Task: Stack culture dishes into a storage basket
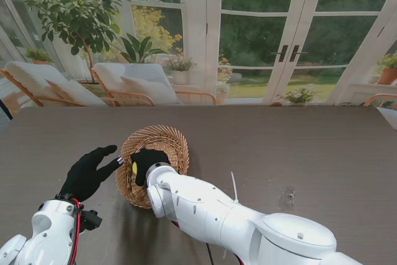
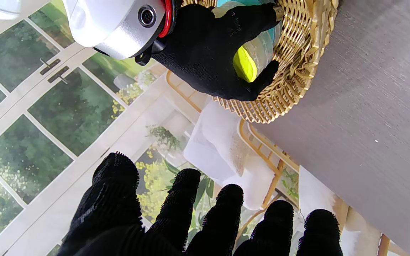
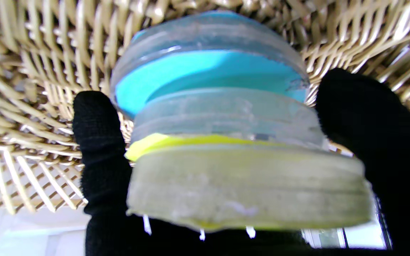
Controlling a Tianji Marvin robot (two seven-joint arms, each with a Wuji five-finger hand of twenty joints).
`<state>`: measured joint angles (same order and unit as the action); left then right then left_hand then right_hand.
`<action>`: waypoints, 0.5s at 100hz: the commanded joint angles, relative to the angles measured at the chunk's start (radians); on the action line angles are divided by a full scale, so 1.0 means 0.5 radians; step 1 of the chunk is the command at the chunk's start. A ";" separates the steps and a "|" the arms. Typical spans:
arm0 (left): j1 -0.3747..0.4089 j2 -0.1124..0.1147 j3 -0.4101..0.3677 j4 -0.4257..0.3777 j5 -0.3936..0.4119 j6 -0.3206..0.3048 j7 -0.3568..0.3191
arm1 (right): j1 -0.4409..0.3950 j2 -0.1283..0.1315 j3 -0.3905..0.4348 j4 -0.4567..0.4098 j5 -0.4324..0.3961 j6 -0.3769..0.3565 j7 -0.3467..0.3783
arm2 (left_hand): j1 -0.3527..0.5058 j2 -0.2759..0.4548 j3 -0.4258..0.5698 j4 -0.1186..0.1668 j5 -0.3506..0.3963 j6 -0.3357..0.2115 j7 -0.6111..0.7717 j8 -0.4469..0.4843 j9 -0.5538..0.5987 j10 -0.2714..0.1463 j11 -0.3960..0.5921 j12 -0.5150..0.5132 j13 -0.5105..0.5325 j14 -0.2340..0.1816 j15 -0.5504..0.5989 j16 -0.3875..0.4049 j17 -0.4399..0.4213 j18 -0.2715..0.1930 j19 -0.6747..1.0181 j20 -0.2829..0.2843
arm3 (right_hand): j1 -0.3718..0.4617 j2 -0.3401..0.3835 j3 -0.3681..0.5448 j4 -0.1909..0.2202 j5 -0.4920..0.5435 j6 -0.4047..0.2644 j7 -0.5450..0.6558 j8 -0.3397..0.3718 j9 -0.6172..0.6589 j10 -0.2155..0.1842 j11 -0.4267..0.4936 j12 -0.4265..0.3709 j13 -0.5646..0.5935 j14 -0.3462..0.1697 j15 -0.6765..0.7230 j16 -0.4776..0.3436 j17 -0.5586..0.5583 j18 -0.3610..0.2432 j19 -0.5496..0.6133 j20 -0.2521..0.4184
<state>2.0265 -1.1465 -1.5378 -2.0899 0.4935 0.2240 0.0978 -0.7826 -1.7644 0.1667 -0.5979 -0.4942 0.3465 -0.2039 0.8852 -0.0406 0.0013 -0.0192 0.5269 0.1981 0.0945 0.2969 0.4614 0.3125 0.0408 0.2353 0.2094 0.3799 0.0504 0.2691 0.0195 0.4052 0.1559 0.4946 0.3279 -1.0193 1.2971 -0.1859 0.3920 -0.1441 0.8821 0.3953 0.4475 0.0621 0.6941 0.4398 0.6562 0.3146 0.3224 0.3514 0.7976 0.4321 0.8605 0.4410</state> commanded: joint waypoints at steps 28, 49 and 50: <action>0.003 0.002 -0.002 -0.014 -0.014 0.017 -0.052 | -0.011 0.019 -0.006 -0.030 -0.010 0.005 0.041 | -0.013 0.059 -0.036 0.023 -0.005 -0.016 -0.008 0.004 -0.030 -0.010 -0.005 -0.012 -0.053 -0.037 -0.028 -0.015 -0.034 -0.049 -0.059 -0.007 | -0.067 0.122 -0.005 0.092 -0.081 0.008 -0.035 -0.029 -0.072 0.046 -0.118 -0.106 -0.092 -0.028 -0.176 -0.106 -0.945 0.075 -0.150 0.001; 0.002 0.005 -0.007 -0.014 -0.014 0.015 -0.066 | -0.015 0.024 -0.002 -0.041 -0.008 0.010 0.040 | -0.016 0.058 -0.037 0.023 -0.015 -0.020 -0.012 0.002 -0.031 -0.011 -0.006 -0.012 -0.057 -0.038 -0.029 -0.015 -0.035 -0.049 -0.060 -0.008 | -0.118 0.175 -0.064 0.087 -0.111 0.002 -0.069 -0.046 -0.069 0.036 -0.154 -0.150 -0.106 -0.019 -0.225 -0.140 -0.971 0.098 -0.206 -0.022; 0.002 0.005 -0.007 -0.015 -0.013 0.015 -0.067 | -0.015 0.025 -0.002 -0.042 -0.008 0.010 0.040 | -0.016 0.058 -0.037 0.023 -0.013 -0.023 -0.012 0.003 -0.031 -0.012 -0.006 -0.012 -0.056 -0.037 -0.028 -0.015 -0.035 -0.050 -0.060 -0.008 | -0.120 0.179 -0.067 0.087 -0.111 0.001 -0.069 -0.046 -0.069 0.035 -0.155 -0.151 -0.107 -0.018 -0.227 -0.141 -0.973 0.099 -0.208 -0.023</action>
<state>2.0240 -1.1444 -1.5387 -2.0916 0.4889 0.2276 0.0855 -0.7831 -1.7555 0.1670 -0.6129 -0.4954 0.3497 -0.1985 0.8852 -0.0405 0.0012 -0.0192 0.5269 0.1981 0.0945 0.2969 0.4614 0.3125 0.0408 0.2353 0.2094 0.3800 0.0504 0.2691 0.0195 0.4052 0.1559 0.4946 0.3024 -0.9498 1.2971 -0.1754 0.3725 -0.1411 0.8650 0.3865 0.4472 0.0625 0.6329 0.3814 0.6458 0.3126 0.2293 0.2977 0.7976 0.4376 0.7818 0.4410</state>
